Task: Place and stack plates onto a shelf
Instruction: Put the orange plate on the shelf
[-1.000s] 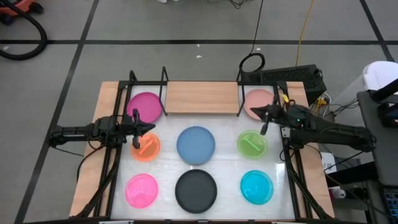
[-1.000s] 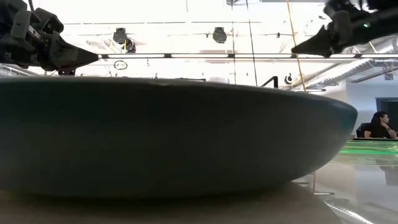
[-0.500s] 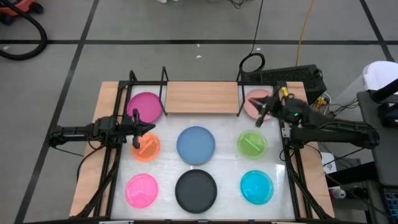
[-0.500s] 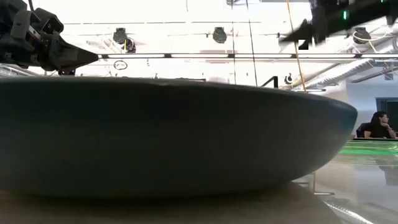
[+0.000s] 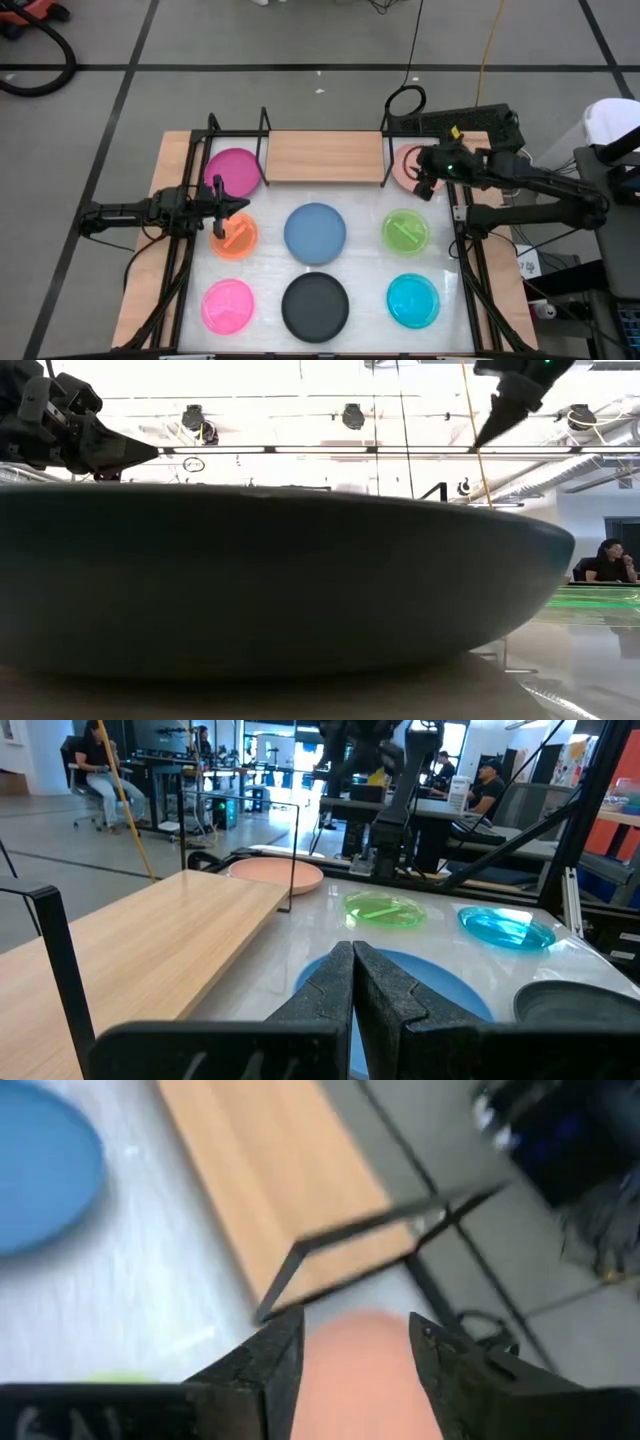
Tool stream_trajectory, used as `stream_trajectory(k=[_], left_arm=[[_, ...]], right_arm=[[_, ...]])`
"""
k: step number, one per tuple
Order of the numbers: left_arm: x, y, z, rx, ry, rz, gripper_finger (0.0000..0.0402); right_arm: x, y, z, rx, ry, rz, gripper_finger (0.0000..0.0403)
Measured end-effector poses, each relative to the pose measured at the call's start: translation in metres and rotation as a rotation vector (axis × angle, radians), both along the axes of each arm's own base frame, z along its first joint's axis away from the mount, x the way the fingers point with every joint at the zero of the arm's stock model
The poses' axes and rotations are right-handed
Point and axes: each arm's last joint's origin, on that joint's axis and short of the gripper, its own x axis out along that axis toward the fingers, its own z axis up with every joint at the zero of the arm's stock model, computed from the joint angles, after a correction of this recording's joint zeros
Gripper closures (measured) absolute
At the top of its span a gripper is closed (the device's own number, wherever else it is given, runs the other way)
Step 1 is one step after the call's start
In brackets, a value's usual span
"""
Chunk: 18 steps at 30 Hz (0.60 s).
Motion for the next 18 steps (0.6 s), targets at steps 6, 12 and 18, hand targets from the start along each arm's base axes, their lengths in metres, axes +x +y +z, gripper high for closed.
stream_trajectory(k=[6,12,18], left_arm=[[0.0,0.0,0.0,0.0,0.0,0.0,0.0389],[0.0,0.0,0.0,0.0,0.0,-0.001,0.0389],[0.0,0.0,0.0,0.0,0.0,-0.001,0.0389]], right_arm=[[-0.002,0.002,-0.044,0.118,0.1,-0.026,0.0234],[0.003,0.0,-0.082,0.14,0.139,-0.041,0.0234],[0.019,-0.008,-0.087,0.168,0.056,-0.126,0.0234]])
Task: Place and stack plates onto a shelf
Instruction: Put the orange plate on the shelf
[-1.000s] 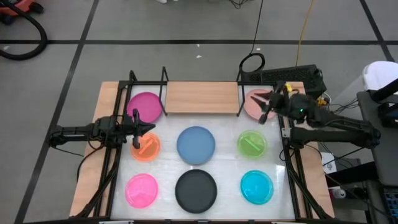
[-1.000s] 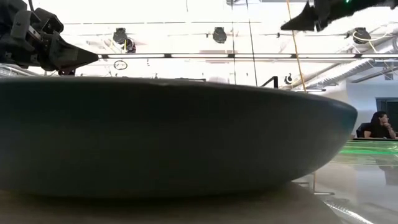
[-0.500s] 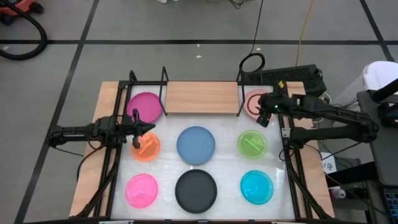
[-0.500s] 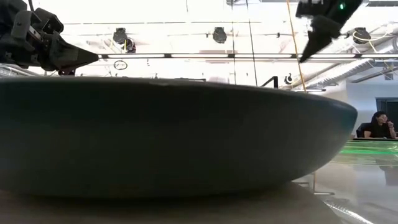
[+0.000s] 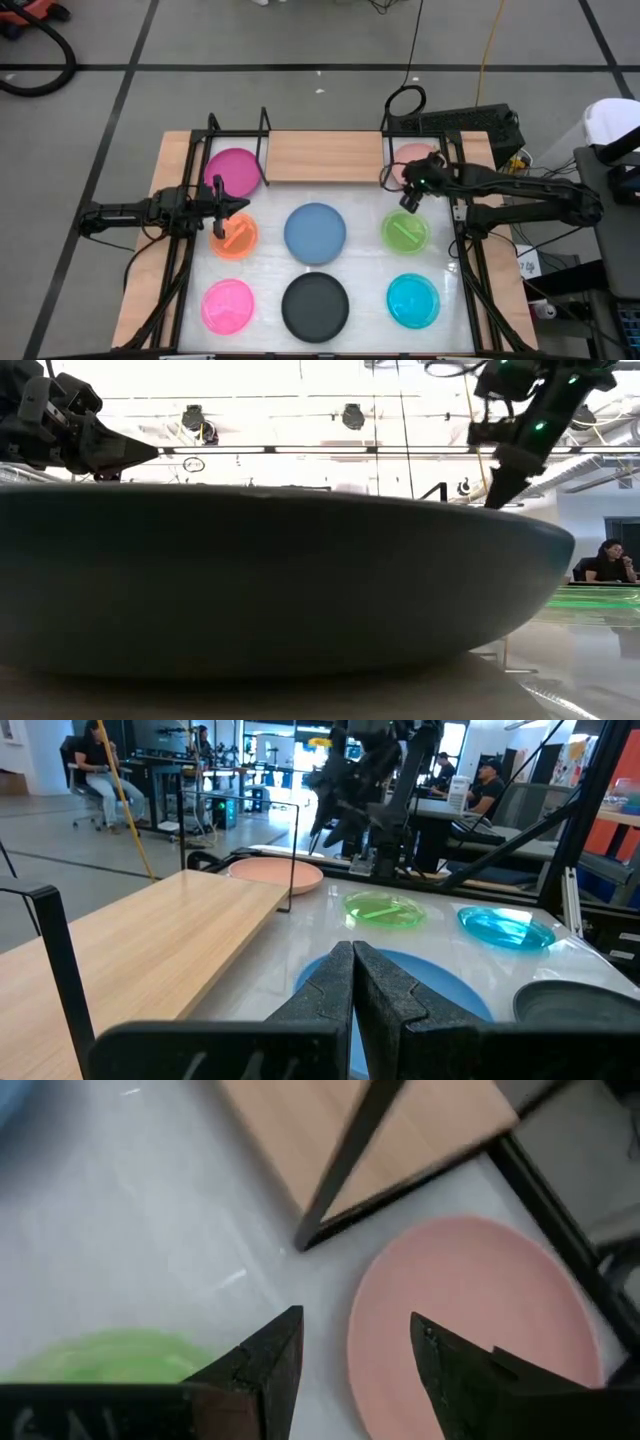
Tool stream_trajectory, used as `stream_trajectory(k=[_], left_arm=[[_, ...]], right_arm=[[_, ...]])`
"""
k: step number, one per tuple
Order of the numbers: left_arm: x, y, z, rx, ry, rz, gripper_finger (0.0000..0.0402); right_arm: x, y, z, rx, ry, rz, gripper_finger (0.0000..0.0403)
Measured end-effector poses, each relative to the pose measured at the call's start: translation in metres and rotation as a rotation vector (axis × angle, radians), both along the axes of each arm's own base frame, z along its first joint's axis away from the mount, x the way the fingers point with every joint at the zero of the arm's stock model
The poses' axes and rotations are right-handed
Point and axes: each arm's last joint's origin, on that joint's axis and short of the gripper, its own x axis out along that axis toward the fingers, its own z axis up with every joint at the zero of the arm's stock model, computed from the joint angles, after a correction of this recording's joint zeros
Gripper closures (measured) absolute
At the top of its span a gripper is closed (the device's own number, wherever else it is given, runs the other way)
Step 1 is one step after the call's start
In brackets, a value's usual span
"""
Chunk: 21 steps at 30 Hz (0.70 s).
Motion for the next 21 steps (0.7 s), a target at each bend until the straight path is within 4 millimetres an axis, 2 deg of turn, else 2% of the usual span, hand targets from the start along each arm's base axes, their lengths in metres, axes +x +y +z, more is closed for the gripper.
stream_trajectory(k=[5,21], left_arm=[[0.0,0.0,0.0,0.0,0.0,0.0,0.0389],[0.0,0.0,0.0,0.0,0.0,0.0,0.0389]], right_arm=[[0.007,-0.006,-0.011,0.051,0.025,-0.1,0.0234],[0.026,-0.026,-0.062,0.1,0.34,-0.136,0.0234]])
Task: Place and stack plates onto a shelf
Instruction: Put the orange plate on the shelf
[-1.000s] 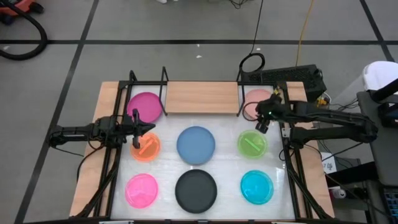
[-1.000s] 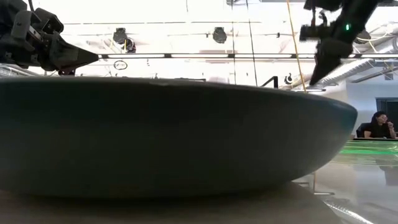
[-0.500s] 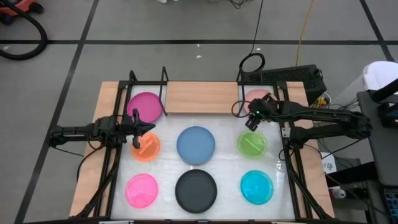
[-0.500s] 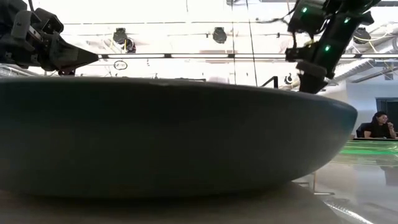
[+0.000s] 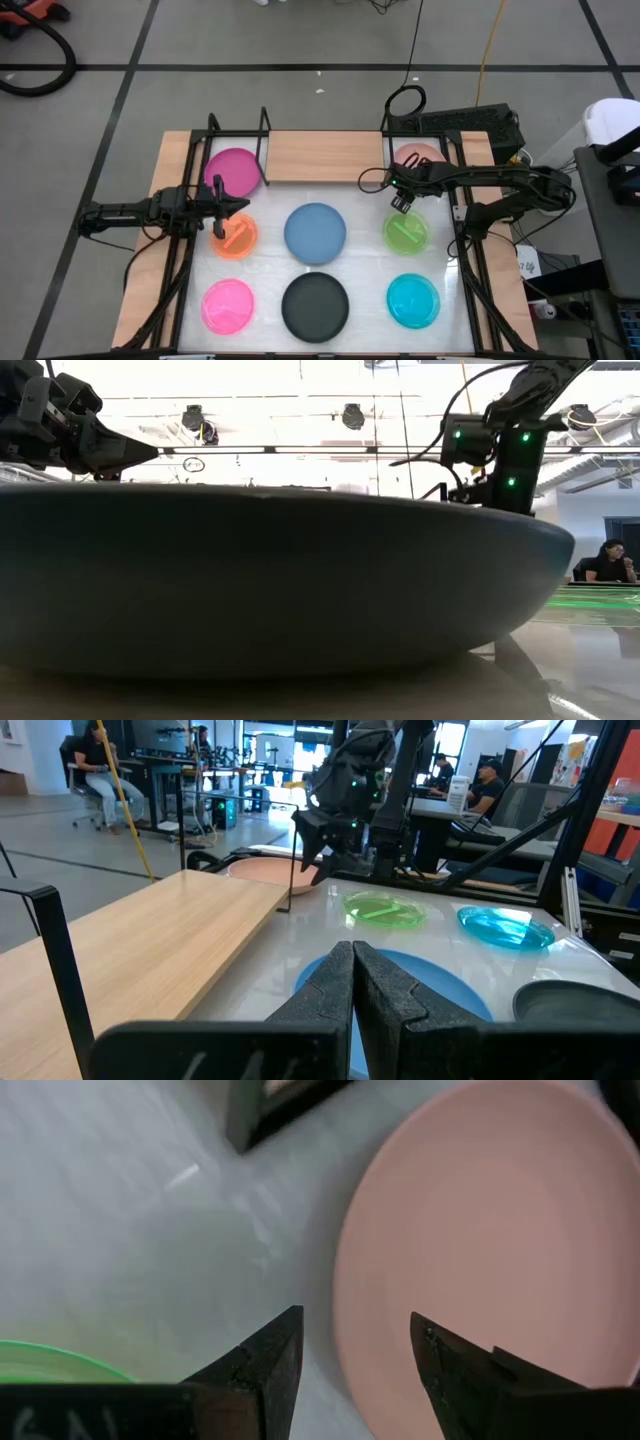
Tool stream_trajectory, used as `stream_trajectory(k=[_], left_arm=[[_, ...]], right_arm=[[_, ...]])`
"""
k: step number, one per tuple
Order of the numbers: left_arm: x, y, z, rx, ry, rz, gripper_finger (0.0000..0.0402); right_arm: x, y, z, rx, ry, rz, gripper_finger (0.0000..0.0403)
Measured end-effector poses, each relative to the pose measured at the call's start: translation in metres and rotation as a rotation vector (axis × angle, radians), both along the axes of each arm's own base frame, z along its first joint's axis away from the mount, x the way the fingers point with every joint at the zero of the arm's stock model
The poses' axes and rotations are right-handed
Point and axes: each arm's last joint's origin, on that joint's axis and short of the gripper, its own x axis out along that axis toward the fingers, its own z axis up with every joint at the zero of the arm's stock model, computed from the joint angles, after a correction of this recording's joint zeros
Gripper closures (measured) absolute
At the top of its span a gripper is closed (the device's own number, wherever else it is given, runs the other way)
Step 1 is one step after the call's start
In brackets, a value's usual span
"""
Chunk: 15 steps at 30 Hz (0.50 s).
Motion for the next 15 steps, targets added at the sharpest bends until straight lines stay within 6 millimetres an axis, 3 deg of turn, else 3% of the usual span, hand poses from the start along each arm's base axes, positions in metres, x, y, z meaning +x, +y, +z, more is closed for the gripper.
stream_trajectory(k=[6,15], left_arm=[[0.0,0.0,0.0,0.0,0.0,0.0,0.0389],[0.0,0.0,0.0,0.0,0.0,0.0,0.0389]], right_arm=[[0.001,-0.007,-0.01,-0.024,0.011,-0.018,0.0234],[-0.018,-0.011,-0.037,-0.03,0.007,-0.074,0.0238]])
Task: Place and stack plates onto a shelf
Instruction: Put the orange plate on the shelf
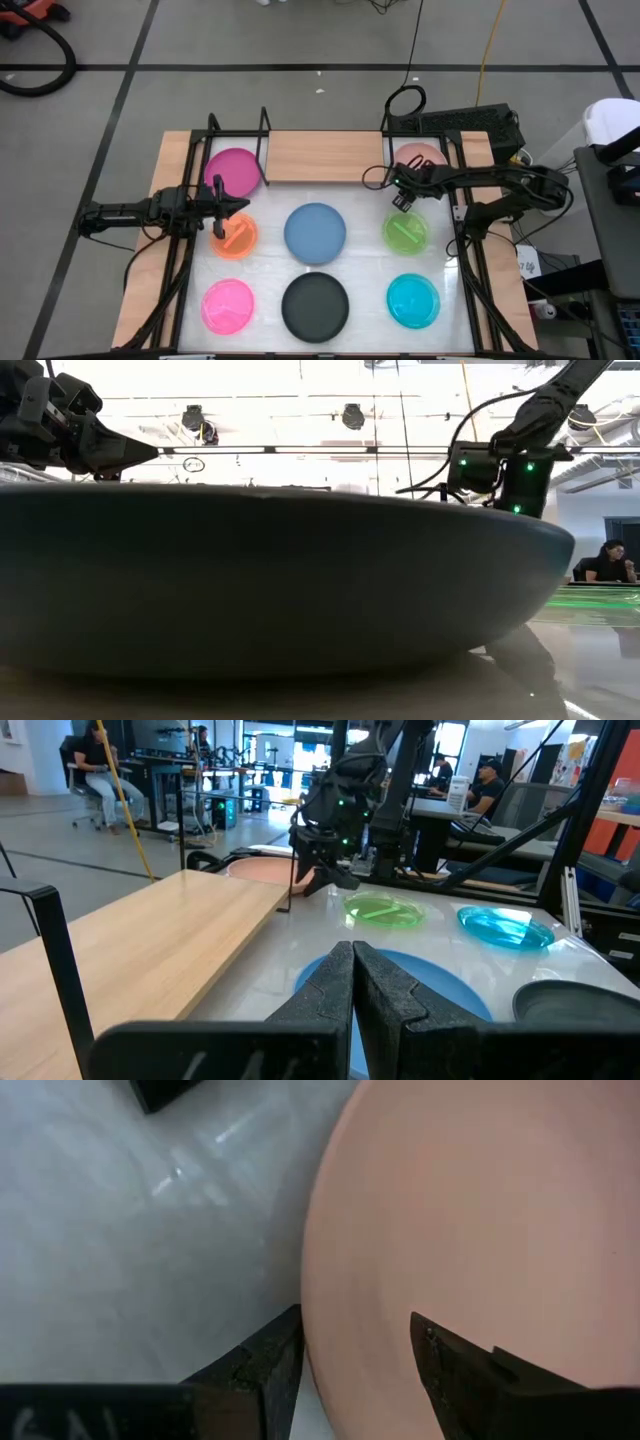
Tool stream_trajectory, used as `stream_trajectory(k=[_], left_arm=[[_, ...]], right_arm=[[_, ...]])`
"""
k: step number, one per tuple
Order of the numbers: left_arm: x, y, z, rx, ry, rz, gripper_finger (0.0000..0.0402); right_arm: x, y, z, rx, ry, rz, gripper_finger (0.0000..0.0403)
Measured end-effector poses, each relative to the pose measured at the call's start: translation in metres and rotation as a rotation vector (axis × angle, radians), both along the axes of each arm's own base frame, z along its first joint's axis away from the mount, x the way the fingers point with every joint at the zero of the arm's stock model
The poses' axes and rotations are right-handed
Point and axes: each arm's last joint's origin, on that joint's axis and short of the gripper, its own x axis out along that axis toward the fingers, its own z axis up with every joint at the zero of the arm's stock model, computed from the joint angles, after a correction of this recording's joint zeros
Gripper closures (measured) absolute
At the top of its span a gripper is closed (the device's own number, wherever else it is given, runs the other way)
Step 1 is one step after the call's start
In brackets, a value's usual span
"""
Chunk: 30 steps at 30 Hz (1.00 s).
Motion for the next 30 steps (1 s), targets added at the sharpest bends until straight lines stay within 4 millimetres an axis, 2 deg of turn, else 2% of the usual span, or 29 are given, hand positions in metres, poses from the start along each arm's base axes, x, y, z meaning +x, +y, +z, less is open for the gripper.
stream_trajectory(k=[4,10,12,16,22,26,30], left_arm=[[0.0,0.0,0.0,0.0,0.0,0.0,0.0389],[0.0,0.0,0.0,0.0,0.0,0.0,0.0389],[0.0,0.0,0.0,0.0,0.0,-0.001,0.0389],[0.0,0.0,0.0,0.0,0.0,-0.001,0.0389],[0.0,0.0,0.0,0.0,0.0,-0.001,0.0389],[0.0,0.0,0.0,0.0,0.0,-0.001,0.0389],[0.0,0.0,0.0,0.0,0.0,-0.001,0.0389]], right_arm=[[-0.004,0.001,-0.001,0.006,-0.002,-0.004,0.0271],[-0.008,0.003,0.006,-0.005,-0.026,0.007,0.0372],[-0.007,0.002,0.012,-0.044,-0.057,0.004,0.0391],[-0.011,0.004,0.025,-0.084,-0.124,-0.008,0.0393],[-0.023,0.008,0.055,-0.214,-0.272,-0.034,0.04],[-0.029,0.008,0.086,-0.372,-0.382,-0.039,0.0401],[-0.03,0.009,0.126,-0.497,-0.5,0.002,0.0401]])
